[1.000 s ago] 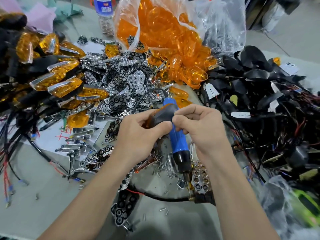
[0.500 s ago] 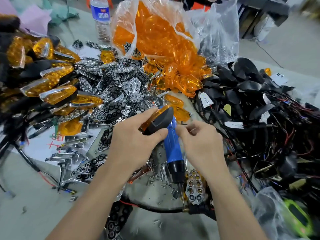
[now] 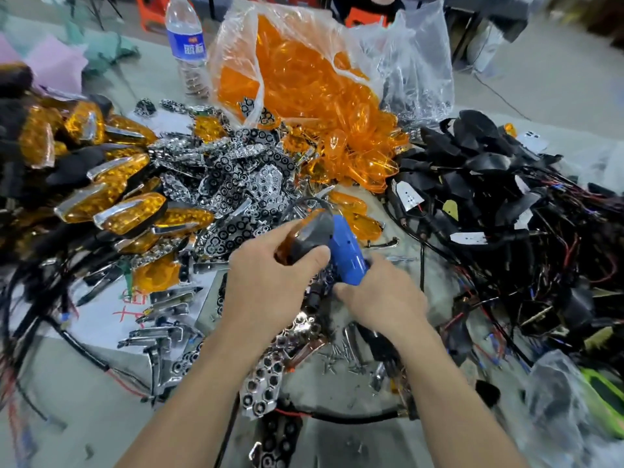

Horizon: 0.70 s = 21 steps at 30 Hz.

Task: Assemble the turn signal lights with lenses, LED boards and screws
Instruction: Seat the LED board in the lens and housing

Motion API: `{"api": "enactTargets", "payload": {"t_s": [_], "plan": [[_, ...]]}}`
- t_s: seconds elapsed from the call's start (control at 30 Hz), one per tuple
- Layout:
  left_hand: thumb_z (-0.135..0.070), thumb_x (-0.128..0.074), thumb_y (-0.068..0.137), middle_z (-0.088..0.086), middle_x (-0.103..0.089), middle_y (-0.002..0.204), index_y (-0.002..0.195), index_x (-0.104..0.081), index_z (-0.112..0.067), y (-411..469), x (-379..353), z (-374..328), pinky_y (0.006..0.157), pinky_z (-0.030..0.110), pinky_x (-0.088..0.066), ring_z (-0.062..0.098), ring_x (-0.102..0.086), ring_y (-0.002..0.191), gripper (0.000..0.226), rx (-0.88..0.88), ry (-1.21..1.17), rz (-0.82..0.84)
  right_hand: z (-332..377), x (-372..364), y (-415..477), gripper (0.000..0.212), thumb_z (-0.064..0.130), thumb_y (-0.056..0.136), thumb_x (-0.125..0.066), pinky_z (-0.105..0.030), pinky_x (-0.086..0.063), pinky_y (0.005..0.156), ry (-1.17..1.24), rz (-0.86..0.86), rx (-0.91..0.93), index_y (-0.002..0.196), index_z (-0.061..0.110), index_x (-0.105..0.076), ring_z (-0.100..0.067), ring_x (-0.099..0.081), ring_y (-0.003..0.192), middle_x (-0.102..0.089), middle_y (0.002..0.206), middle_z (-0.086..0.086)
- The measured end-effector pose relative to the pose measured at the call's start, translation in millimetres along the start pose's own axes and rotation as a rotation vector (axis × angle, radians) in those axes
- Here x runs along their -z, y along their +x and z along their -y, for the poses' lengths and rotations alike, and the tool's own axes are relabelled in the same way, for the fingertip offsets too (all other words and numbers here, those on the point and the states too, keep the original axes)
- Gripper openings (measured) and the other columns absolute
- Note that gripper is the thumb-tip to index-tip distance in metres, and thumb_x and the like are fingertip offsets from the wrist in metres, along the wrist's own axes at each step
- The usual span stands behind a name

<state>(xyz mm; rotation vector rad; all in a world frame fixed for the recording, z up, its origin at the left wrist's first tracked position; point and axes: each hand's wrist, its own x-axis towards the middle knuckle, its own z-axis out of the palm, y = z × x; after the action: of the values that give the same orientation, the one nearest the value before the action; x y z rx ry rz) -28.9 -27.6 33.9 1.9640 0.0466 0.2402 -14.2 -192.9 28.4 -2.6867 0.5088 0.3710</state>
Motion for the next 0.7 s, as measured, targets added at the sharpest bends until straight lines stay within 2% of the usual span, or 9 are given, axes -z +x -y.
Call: {"api": "enactTargets", "payload": {"t_s": [0.07,0.13,0.2,0.3,0.4,0.47,0.53,0.63,0.7], "plan": [[-0.036,-0.078,0.086,-0.002,-0.074,0.069,0.087,-0.08,-0.042,6,12,4,0.055,0.026,-0.052,0.014,-0.064,0.056,0.007,0.219,-0.349,-0.013,-5,12,2,0.051,0.062,0.058,-0.064,-0.031,-0.043,0.063,0.234,0.018,-0.013,0.101,0.034,-0.061,-0.012,-0.064,0.073,-0.067,0.08,0.011],[-0.033,-0.079,0.086,0.007,-0.078,0.079,0.085,-0.083,-0.034,11,26,8,0.057,0.025,-0.056,0.016,-0.066,0.059,0.005,0.414,-0.64,-0.015,-10,23,3,0.052,0.056,0.051,-0.063,-0.028,-0.046,0.055,0.488,-0.051,0.008,0.098,0.033,-0.066,-0.004,-0.061,0.061,-0.069,0.079,0.011],[-0.042,-0.074,0.081,0.008,-0.078,0.084,0.084,-0.084,-0.029,14,36,13,0.059,0.024,-0.058,0.013,-0.064,0.059,0.017,0.493,-0.771,-0.009,-9,27,-1,0.057,0.052,0.053,-0.065,-0.024,-0.046,0.053,0.676,-0.185,0.031,0.107,0.034,-0.064,0.003,-0.059,0.058,-0.068,0.085,0.017],[-0.04,-0.066,0.095,0.007,-0.078,0.086,0.083,-0.084,-0.031,17,42,21,0.055,0.021,-0.053,0.008,-0.061,0.056,0.023,0.549,-0.794,-0.025,0,24,-7,0.05,0.042,0.065,-0.068,-0.035,-0.046,0.062,0.838,-0.392,0.16,0.114,0.04,-0.056,-0.004,-0.054,0.059,-0.064,0.084,0.025],[-0.041,-0.066,0.098,0.007,-0.08,0.094,0.088,-0.084,-0.033,16,43,28,0.061,0.025,-0.054,0.009,-0.064,0.06,0.021,0.575,-0.704,-0.058,12,23,-11,0.05,0.028,0.08,-0.07,-0.028,-0.047,0.069,0.996,-0.537,0.296,0.126,0.034,-0.051,-0.008,-0.054,0.067,-0.062,0.088,0.022],[-0.041,-0.069,0.096,0.007,-0.08,0.096,0.094,-0.084,-0.028,15,43,31,0.064,0.028,-0.054,0.01,-0.065,0.063,0.02,0.575,-0.634,-0.081,17,23,-10,0.052,0.022,0.085,-0.072,-0.022,-0.05,0.072,1.057,-0.581,0.324,0.13,0.032,-0.049,-0.008,-0.059,0.073,-0.063,0.094,0.016],[-0.038,-0.071,0.095,0.008,-0.08,0.093,0.096,-0.082,-0.022,15,41,31,0.057,0.022,-0.054,0.01,-0.065,0.061,0.02,0.568,-0.613,-0.128,21,26,-8,0.053,0.014,0.088,-0.072,-0.017,-0.051,0.07,1.12,-0.604,0.369,0.132,0.027,-0.047,-0.008,-0.059,0.072,-0.062,0.097,0.005],[-0.035,-0.071,0.097,0.01,-0.079,0.089,0.099,-0.078,-0.014,18,36,28,0.054,0.023,-0.053,0.011,-0.065,0.06,0.023,0.582,-0.677,-0.257,24,32,-6,0.054,0.01,0.087,-0.07,-0.028,-0.055,0.075,1.139,-0.633,0.415,0.133,0.02,-0.042,-0.015,-0.059,0.077,-0.06,0.103,-0.007],[-0.036,-0.067,0.099,0.01,-0.078,0.086,0.102,-0.075,-0.008,23,37,25,0.057,0.025,-0.055,0.012,-0.064,0.059,0.029,0.591,-0.802,-0.355,24,33,-4,0.055,0.006,0.089,-0.069,-0.025,-0.053,0.075,1.093,-0.645,0.434,0.135,0.02,-0.041,-0.012,-0.059,0.076,-0.06,0.1,0.005]]}}
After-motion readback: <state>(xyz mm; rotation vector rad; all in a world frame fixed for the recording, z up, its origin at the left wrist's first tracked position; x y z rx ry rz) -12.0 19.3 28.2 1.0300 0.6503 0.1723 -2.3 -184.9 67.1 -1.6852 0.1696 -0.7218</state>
